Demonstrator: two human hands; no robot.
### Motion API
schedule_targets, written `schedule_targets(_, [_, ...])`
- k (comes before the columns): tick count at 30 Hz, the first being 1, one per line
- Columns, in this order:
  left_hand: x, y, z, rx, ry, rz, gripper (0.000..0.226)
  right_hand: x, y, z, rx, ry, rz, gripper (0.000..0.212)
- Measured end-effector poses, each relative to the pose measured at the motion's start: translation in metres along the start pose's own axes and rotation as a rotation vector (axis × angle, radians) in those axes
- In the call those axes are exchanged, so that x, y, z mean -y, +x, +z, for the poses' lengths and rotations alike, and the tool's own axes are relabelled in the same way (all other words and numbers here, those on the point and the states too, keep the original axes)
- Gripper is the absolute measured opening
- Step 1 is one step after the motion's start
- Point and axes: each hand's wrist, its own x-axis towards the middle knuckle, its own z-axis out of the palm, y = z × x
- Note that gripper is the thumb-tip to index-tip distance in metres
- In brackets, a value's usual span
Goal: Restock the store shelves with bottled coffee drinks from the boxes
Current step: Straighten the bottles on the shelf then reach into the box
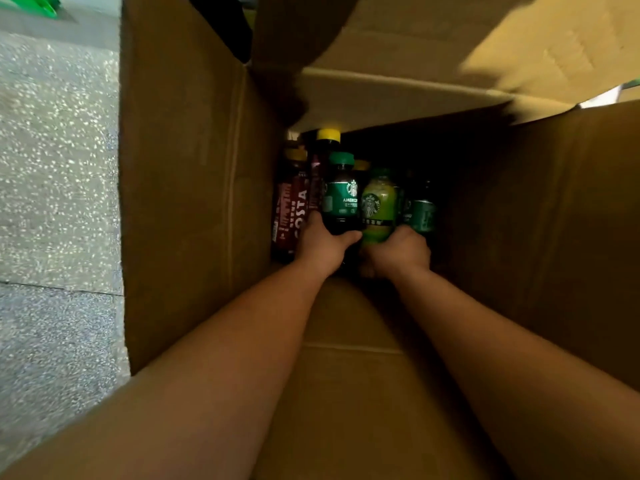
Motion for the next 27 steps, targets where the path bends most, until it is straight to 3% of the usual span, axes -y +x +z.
schedule_targets(5, [-0.003, -0.037, -0.020, 0.042, -0.098, 0.009, 0.055, 0.000, -0.035, -0.014, 0.083, 0.298, 0.073, 0.067])
schedule_targets(13, [-0.058, -0.129, -0.073, 0.138, -0.194, 0.126, 0.062, 0.006, -0.131, -0.072, 0.097, 0.659, -0.022, 0.051])
schedule_targets(16, [-0.088, -0.171, -0.094, 0.156, -0.199, 0.219, 0.076, 0.011, -0.172, -0.110, 0.129, 0.696, -0.098, 0.043])
schedule_targets(21, [-0.123, -0.246, -0.122, 0.147, -0.297, 0.346, 0.046, 0.015, -0.241, -0.158, 0.133, 0.813, -0.237, 0.056])
schedule_targets(27, [-0.132, -0.342, -0.132, 0.194, -0.433, 0.404, 0.041, -0.011, -0.332, -0.219, 0.102, 0.731, -0.412, 0.038])
